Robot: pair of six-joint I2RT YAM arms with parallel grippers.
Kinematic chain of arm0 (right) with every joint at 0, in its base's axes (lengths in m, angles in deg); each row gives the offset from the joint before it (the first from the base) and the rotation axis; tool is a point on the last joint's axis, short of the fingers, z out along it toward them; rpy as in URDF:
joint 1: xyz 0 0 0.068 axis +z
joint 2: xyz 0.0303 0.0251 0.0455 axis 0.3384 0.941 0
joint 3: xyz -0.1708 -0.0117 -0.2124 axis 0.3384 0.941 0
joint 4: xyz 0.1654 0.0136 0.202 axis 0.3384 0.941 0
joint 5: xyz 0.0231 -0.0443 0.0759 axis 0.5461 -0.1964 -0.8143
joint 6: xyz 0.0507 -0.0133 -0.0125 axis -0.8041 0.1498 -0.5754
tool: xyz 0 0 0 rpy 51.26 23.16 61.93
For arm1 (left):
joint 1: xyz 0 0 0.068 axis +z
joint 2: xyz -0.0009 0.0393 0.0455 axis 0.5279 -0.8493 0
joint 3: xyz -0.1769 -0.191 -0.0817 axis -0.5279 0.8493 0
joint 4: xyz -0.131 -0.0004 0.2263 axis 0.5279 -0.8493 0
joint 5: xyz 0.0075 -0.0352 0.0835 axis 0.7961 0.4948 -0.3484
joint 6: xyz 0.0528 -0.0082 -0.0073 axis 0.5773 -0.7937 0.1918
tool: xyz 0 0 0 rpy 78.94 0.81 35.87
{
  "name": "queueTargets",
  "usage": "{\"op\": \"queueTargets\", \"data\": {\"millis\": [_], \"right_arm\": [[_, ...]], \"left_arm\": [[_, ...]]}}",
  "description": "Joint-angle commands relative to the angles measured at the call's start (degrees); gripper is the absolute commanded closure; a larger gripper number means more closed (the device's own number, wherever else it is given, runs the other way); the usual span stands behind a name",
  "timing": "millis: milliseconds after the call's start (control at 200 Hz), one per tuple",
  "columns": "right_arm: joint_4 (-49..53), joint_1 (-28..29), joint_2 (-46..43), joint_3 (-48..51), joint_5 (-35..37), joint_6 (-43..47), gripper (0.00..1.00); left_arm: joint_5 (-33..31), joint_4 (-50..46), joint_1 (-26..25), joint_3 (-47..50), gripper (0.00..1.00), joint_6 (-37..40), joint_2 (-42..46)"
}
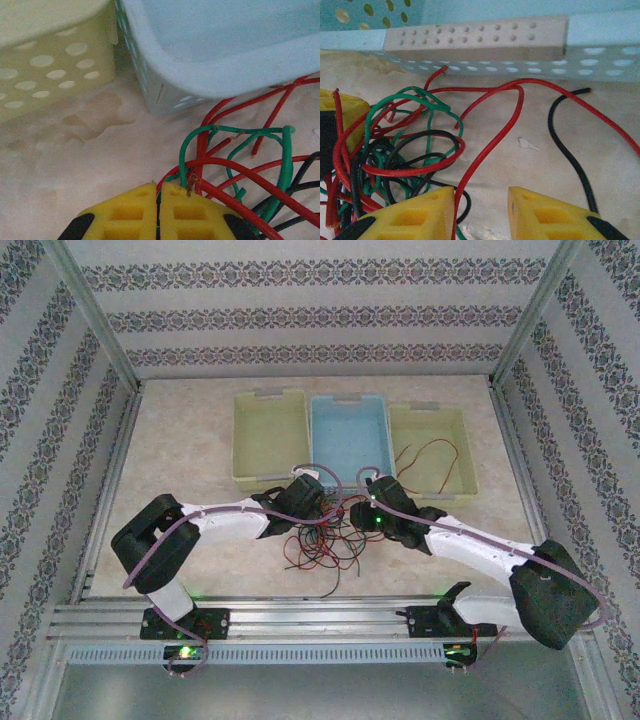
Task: Untangle the cables
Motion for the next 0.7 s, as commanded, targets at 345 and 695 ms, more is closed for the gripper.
{"op": "queueTargets", "data": {"millis": [345,695], "right_arm": [[-3.0,-0.5,0.8,-2.5,-0.4,-1.1,0.83],[3.7,-2.4,-14.2,-8.3,5.1,3.4,1.00]], "left_arm": [[-1.0,-4.1,-1.3,-0.7,1.00,1.0,-0.7],[-1.0,-4.9,-1.3,-1.3,1.00,1.0,-1.3]]}}
